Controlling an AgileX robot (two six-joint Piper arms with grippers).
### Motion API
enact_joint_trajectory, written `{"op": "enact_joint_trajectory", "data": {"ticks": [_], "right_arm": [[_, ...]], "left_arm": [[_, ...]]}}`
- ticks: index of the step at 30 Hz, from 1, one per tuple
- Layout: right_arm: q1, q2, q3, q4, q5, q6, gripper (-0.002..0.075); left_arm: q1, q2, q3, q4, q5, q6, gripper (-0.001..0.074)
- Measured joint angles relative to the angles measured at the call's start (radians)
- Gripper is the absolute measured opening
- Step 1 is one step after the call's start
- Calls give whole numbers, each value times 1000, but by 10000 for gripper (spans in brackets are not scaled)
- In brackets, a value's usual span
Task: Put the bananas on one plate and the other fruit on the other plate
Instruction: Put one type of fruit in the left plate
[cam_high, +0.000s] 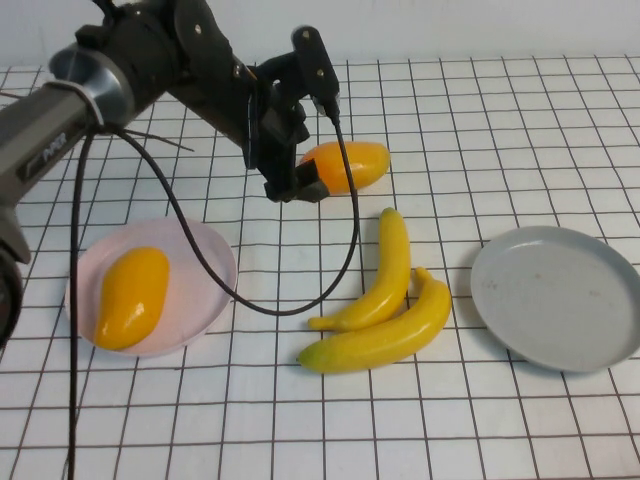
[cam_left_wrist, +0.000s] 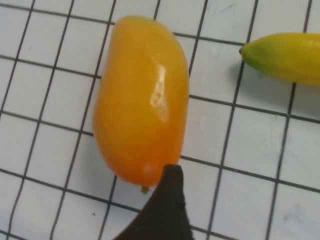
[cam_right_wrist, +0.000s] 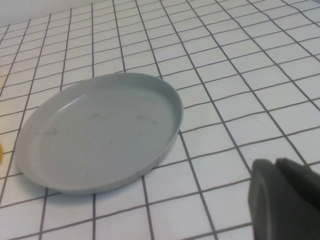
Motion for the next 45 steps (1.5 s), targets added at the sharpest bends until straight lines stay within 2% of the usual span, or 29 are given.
{"op": "enact_joint_trajectory", "data": {"ticks": [4, 14, 21, 37, 39, 44, 45], "right_arm": [[0, 0, 0, 0, 0, 0, -16], [0, 0, 0, 0, 0, 0, -16], [0, 0, 0, 0, 0, 0, -16], [0, 0, 0, 0, 0, 0, -16], [0, 0, 0, 0, 0, 0, -16], [0, 0, 0, 0, 0, 0, -16], [0, 0, 0, 0, 0, 0, -16]], "left_arm": [[0, 35, -5, -30, -74, 82, 662], [0, 98, -8, -94, -294, 140, 666], [0, 162, -8, -209, -297, 278, 666], [0, 229, -8, -297, -365, 333, 659], [0, 229, -8, -297, -367, 333, 621], [0, 231, -8, -304, -389, 293, 435], [0, 231, -8, -304, -395, 283, 417]]}}
